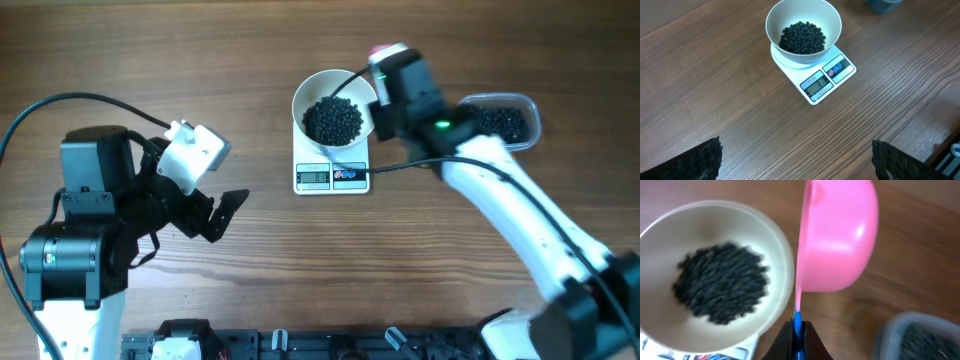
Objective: Scoop item into bowl and weigh 150g on scale
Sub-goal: 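Tip the scoop to pour the beans into the white bowl, then move the empty scoop right back to the bean tub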
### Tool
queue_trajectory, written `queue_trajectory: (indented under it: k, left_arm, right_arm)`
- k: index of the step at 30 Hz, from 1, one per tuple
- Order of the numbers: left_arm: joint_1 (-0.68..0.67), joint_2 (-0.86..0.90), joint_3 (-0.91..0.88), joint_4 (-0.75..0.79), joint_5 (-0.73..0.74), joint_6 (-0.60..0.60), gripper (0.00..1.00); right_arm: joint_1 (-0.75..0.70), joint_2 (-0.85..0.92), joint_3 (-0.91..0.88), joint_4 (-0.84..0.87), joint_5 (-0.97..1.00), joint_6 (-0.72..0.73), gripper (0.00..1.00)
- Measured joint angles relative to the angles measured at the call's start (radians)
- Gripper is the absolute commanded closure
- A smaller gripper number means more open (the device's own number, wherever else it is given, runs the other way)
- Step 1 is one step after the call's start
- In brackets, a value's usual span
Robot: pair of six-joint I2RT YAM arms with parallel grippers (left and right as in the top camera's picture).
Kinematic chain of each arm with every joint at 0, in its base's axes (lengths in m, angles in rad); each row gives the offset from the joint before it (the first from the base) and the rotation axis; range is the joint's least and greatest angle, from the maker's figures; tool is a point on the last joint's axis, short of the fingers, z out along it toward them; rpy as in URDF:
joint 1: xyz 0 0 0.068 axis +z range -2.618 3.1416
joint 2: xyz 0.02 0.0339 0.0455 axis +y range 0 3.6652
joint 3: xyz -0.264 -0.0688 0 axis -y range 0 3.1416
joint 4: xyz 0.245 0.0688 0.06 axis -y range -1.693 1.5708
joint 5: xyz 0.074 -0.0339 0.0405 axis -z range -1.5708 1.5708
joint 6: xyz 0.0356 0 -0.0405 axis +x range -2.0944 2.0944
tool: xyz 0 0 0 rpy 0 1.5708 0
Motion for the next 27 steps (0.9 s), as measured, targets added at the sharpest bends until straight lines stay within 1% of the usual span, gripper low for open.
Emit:
queue_trajectory:
  k: [3,5,7,11,15,17,21,22,27]
  left_arm:
    - [0.0,0.0,0.0,0.001,0.0,0.0,0.0]
    - [0.0,0.0,0.0,0.0,0.0,0.0,0.0]
    - [0.0,0.0,0.0,0.0,0.0,0.0,0.0]
    - [0.0,0.0,0.0,0.0,0.0,0.0,0.0]
    - [0.0,0.0,0.0,0.0,0.0,0.0,0.0]
    - [0.0,0.0,0.0,0.0,0.0,0.0,0.0]
    - [0.0,0.0,0.0,0.0,0.0,0.0,0.0]
    - [0.0,0.0,0.0,0.0,0.0,0.0,0.0]
    - [0.0,0.0,0.0,0.0,0.0,0.0,0.0]
  right_arm:
    - [-0.094,-0.102,0.006,-0.091,0.0,0.041,0.96]
    - [-0.177,-0.157,0.012,-0.215,0.001,0.055,0.96]
    - [-0.259,-0.17,0.015,-0.311,0.001,0.061,0.96]
    - [-0.387,-0.148,0.015,-0.41,0.0,0.068,0.96]
    - [-0.478,-0.089,0.015,-0.404,-0.046,0.068,0.96]
    - [-0.508,-0.018,0.015,-0.395,-0.107,0.063,0.96]
    - [-0.511,0.078,0.015,-0.38,-0.17,0.039,0.96]
    - [-0.511,0.125,0.015,-0.363,-0.19,0.036,0.96]
    - [-0.511,0.169,0.015,-0.306,-0.208,0.029,0.96]
